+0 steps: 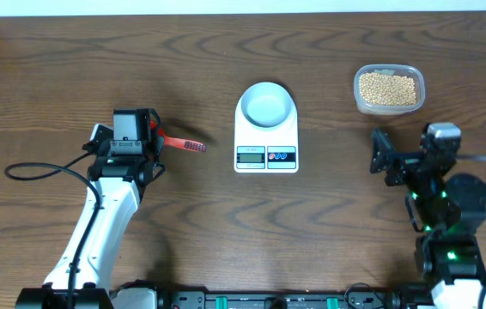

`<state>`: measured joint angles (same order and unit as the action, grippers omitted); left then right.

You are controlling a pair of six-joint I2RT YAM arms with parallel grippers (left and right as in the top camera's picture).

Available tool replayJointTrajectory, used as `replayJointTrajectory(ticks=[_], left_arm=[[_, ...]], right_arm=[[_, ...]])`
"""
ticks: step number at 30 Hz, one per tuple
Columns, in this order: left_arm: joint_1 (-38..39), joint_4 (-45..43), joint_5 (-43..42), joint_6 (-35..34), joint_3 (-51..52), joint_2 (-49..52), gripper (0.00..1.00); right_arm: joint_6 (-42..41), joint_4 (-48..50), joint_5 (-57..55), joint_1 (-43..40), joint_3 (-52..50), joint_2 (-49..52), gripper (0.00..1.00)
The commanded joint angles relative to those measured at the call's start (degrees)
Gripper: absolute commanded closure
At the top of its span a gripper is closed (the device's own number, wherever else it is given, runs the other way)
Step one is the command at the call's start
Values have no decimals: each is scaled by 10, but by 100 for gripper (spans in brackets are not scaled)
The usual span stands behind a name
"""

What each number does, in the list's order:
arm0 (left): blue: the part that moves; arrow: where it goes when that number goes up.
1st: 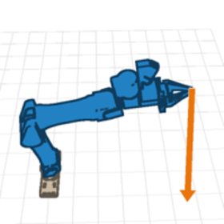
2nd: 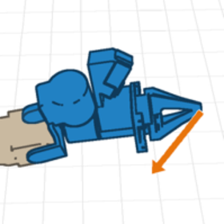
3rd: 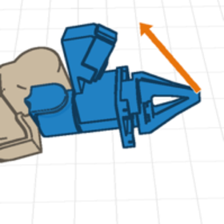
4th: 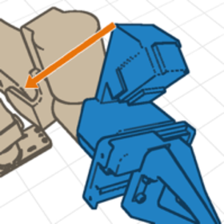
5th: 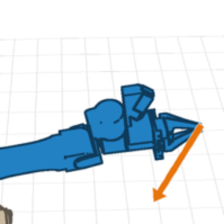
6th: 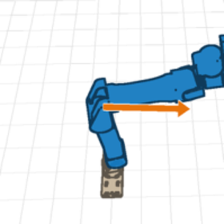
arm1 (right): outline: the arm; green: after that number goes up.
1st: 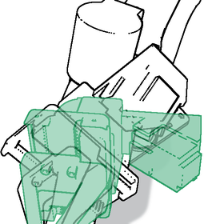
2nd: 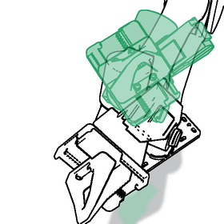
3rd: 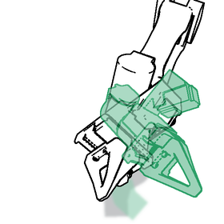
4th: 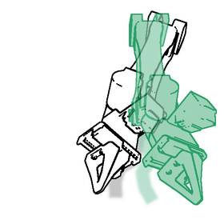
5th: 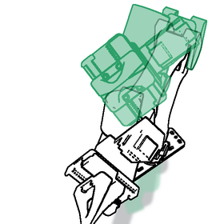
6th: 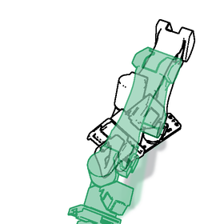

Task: Scoop item into bowl and weigh 50g on scale
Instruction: 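Move the right gripper toward the scoop handle above the scale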

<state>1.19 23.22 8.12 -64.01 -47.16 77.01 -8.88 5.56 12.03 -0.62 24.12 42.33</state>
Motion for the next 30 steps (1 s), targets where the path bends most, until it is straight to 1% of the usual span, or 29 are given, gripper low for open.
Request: replayJointTrajectory(ticks=[1,5,8,12,15,17,21,28,29,30], left_arm=[[-2,3,16,19,3,-20,93],[-2,3,16,40,3,-35,93],[-2,3,16,42,3,-42,93],[-2,3,16,42,3,-44,93],[-2,2,16,42,3,-44,93],[-2,2,16,42,3,-44,93],[-2,5,14,42,3,-45,93],[-2,12,7,42,3,-55,93],[-2,11,0,42,3,-59,93],[-2,11,-8,42,3,-63,93]], right_arm=[[-49,-32,69,2,44,30,1],[-59,-87,120,-6,83,62,1],[-75,-121,186,-28,119,92,1],[-73,-159,320,-73,165,129,1],[-74,-143,435,-99,172,149,1],[-74,-144,482,-102,171,158,1],[-74,-143,483,-102,171,168,1],[-74,-54,453,-100,171,180,1],[-74,-47,453,-97,171,186,2],[-76,-44,453,-93,171,191,5]])
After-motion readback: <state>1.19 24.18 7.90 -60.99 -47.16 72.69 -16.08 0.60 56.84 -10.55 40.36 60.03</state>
